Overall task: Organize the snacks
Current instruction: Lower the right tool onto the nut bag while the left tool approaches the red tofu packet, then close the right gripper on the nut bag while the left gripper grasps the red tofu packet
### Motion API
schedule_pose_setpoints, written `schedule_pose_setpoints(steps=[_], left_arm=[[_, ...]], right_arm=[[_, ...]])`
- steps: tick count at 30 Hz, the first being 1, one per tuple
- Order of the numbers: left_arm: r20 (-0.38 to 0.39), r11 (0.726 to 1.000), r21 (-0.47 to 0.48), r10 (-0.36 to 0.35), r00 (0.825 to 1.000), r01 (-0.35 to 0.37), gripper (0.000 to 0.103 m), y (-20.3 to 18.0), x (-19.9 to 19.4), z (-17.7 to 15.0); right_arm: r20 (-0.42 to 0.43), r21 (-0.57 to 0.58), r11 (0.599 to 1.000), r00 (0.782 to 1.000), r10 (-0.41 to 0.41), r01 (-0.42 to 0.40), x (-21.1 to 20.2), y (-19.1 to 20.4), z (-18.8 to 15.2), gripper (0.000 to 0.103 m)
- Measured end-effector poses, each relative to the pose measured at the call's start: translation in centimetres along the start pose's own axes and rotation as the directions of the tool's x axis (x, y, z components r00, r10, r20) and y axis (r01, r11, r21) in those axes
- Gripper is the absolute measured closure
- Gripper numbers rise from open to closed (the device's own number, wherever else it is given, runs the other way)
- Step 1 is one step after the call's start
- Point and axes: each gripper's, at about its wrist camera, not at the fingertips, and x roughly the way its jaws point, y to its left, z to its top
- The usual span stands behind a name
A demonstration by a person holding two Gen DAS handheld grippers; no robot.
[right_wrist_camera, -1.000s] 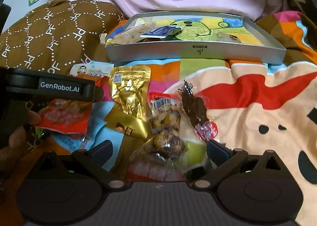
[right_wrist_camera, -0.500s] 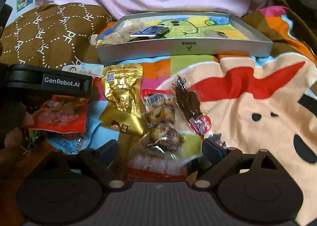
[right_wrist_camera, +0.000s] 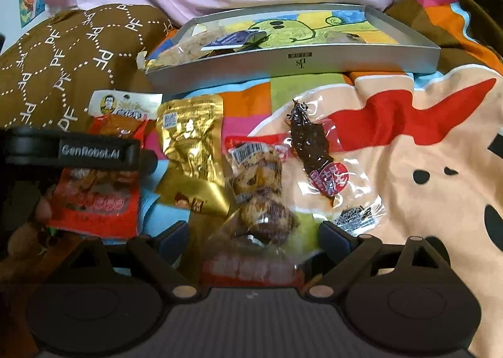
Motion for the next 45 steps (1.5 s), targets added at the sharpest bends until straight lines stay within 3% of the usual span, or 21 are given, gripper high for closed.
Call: schedule_pose_setpoints(steps=[4, 10, 19, 25, 35, 39, 45], left_arm=[[-0.002, 1.0, 0.002, 0.012, 1.0, -0.012, 0.024, 0.0, 0.0, 0.1], [-0.012, 1.0, 0.007, 0.025, 1.0, -0.025, 0.036, -0.2, -0.7, 0.2], [-0.063, 1.0, 0.023, 0.003, 0.998, -0.001, 0.039, -0.5, -2.5, -1.0], [-0.11, 0.994, 0.107, 0.011, 0.994, 0.001, 0.041, -1.5, -4.1, -2.6], [-0.186, 0.991, 0.13, -0.004, 0.982, 0.029, 0.041, -2.4, -6.2, -4.9], [-0.189, 0.989, 0.145, -0.012, 0.982, 0.04, 0.039, -2.6, -6.9, -5.8], [-0.192, 0.986, 0.159, -0.02, 0.981, 0.052, 0.033, -2.7, -6.3, -5.3]], right_arm=[[-0.007, -0.014, 1.0, 1.0, -0.014, 0.014, 0.2, 0.1, 0.0, 0.034], [-0.017, -0.009, 1.0, 1.0, -0.007, 0.007, -0.3, -0.1, -0.1, 0.037], [-0.042, -0.013, 1.0, 0.999, 0.015, -0.016, -2.3, -0.4, -1.1, 0.036], [-0.057, -0.052, 0.998, 0.998, 0.037, -0.04, -4.2, -0.6, -2.4, 0.034], [-0.062, -0.136, 0.989, 0.997, 0.053, -0.061, -7.4, -0.7, -4.4, 0.035], [-0.059, -0.148, 0.986, 0.996, 0.063, -0.071, -7.6, -0.7, -4.7, 0.032], [-0.032, -0.179, 0.982, 0.998, 0.052, -0.056, -7.1, -0.4, -4.2, 0.019]])
